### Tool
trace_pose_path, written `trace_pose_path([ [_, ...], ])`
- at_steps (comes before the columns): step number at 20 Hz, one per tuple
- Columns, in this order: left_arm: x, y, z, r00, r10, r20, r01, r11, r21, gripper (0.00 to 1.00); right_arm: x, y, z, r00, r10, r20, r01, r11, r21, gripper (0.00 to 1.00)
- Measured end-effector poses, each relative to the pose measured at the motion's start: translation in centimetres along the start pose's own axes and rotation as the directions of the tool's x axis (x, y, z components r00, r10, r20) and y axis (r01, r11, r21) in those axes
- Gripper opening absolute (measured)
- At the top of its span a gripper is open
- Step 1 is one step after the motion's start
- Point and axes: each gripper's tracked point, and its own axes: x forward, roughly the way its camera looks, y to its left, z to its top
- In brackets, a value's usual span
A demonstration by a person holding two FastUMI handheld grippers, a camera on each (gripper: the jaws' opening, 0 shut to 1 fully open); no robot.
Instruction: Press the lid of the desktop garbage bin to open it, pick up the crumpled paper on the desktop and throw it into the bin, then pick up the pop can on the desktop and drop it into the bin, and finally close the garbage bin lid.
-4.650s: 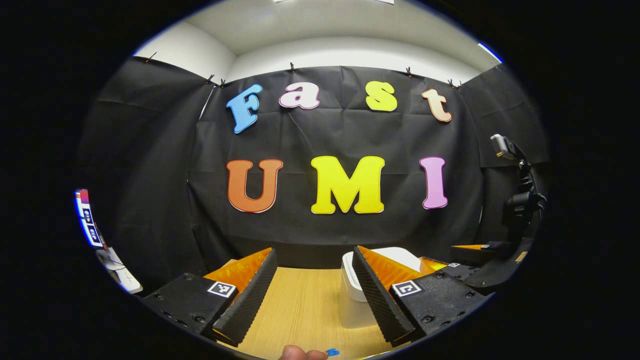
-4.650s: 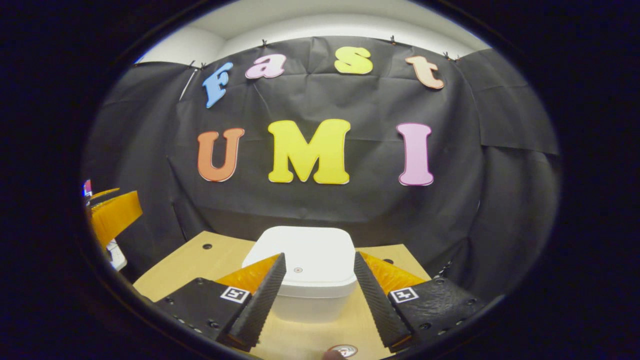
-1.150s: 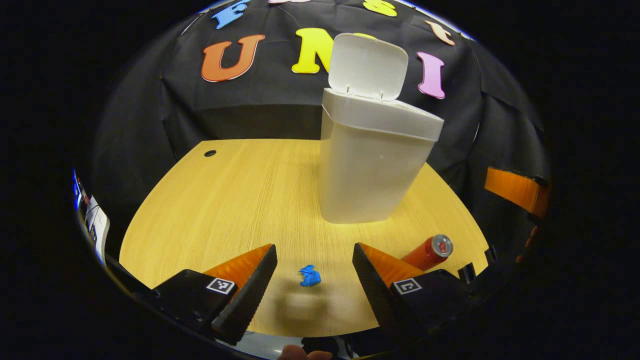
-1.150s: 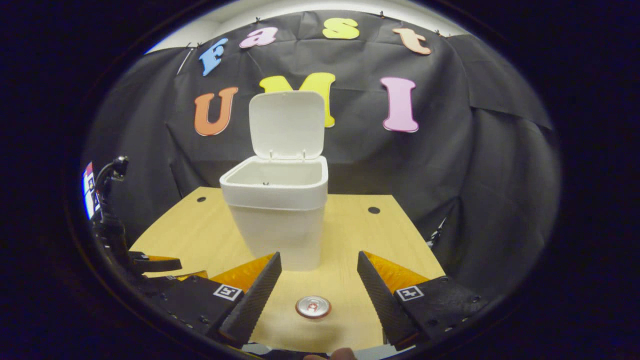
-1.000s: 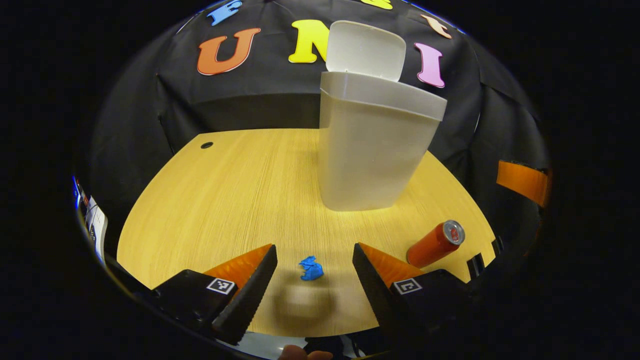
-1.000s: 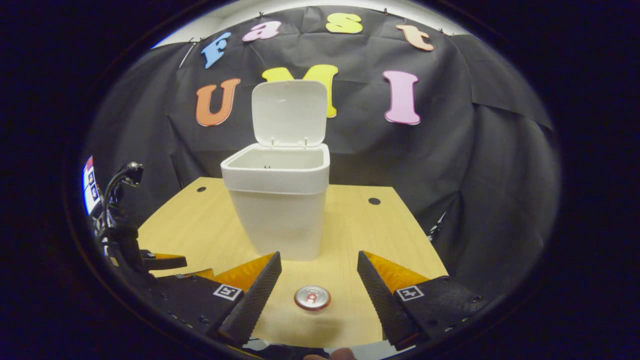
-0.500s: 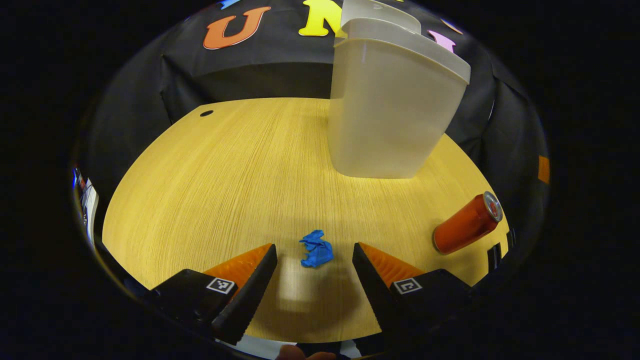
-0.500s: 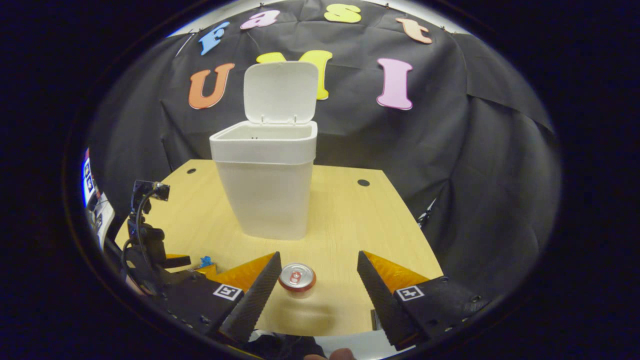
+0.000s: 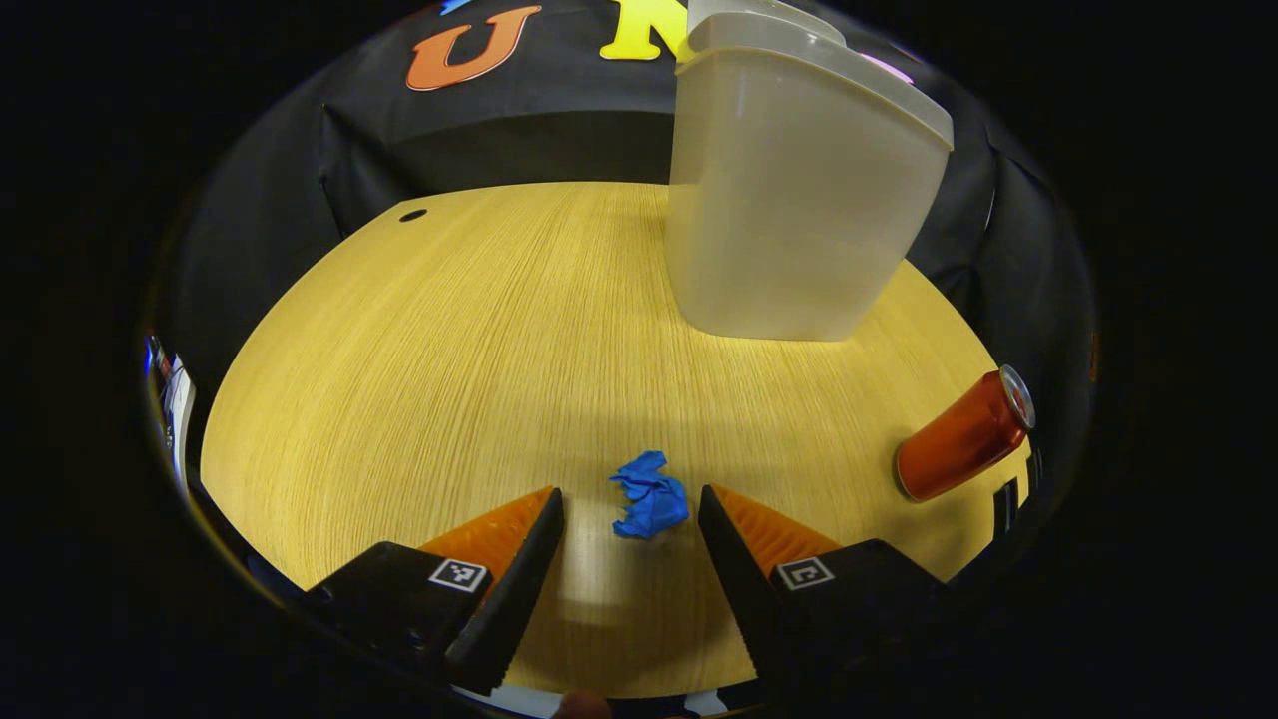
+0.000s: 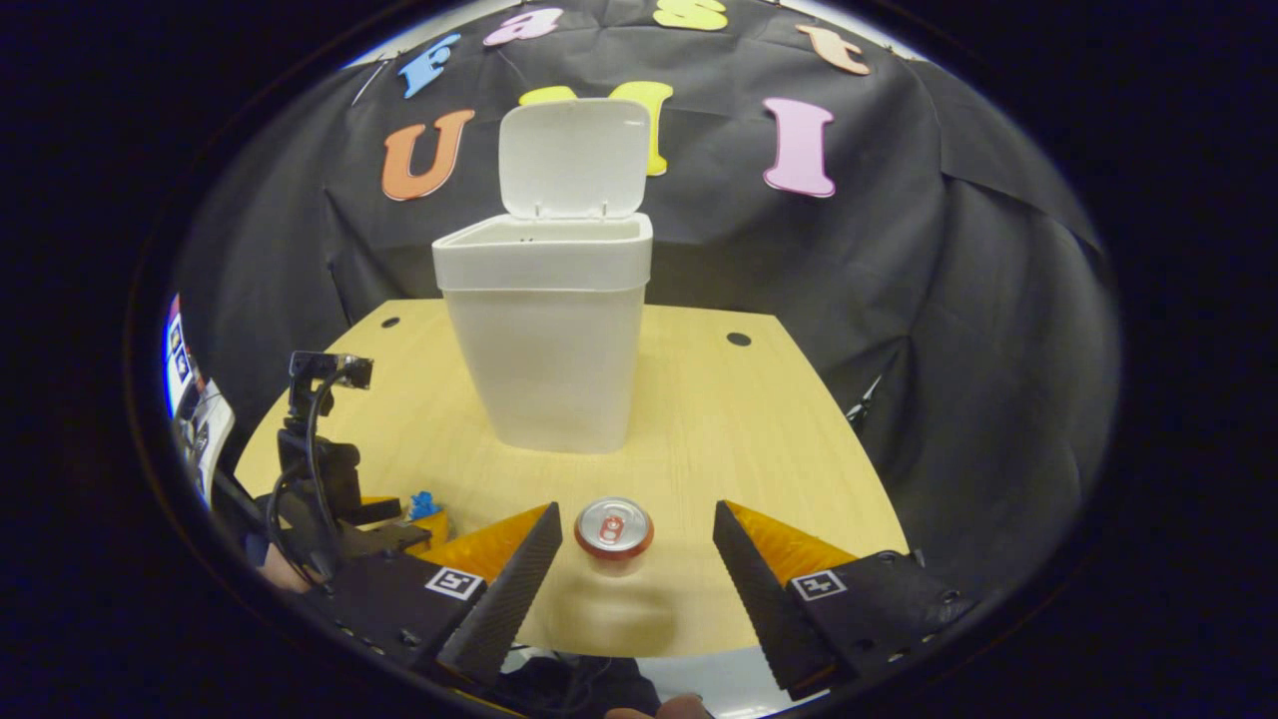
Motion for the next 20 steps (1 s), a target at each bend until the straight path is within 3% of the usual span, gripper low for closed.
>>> trace_pose_path([
  [4,0.5,-0.3,0.1,1.0,-0.008,-0.001,0.008,1.0,0.004,0.76,-0.1,0.3,-0.4,1.0,0.003,-0.012,-0.003,1.0,-0.004,0.98],
  [6,0.6,-0.4,0.0,1.0,-0.009,-0.002,0.009,1.0,0.003,0.68,-0.1,0.6,-0.4,1.0,0.012,-0.018,-0.012,1.0,0.009,0.94],
  [9,0.7,-0.5,0.4,1.0,-0.014,-0.002,0.014,1.0,0.013,0.51,0.0,0.9,-0.7,1.0,0.02,-0.024,-0.02,1.0,0.007,0.98],
  [11,0.9,-0.6,1.0,1.0,-0.021,-0.001,0.021,1.0,0.02,0.43,-0.3,1.2,-1.0,0.999,0.031,-0.026,-0.031,0.999,0.009,0.96],
  [20,-0.3,-2.3,9.4,0.997,-0.056,0.057,0.053,0.997,0.054,0.31,-0.1,1.2,-2.3,0.998,0.042,-0.04,-0.041,0.998,0.037,0.95],
])
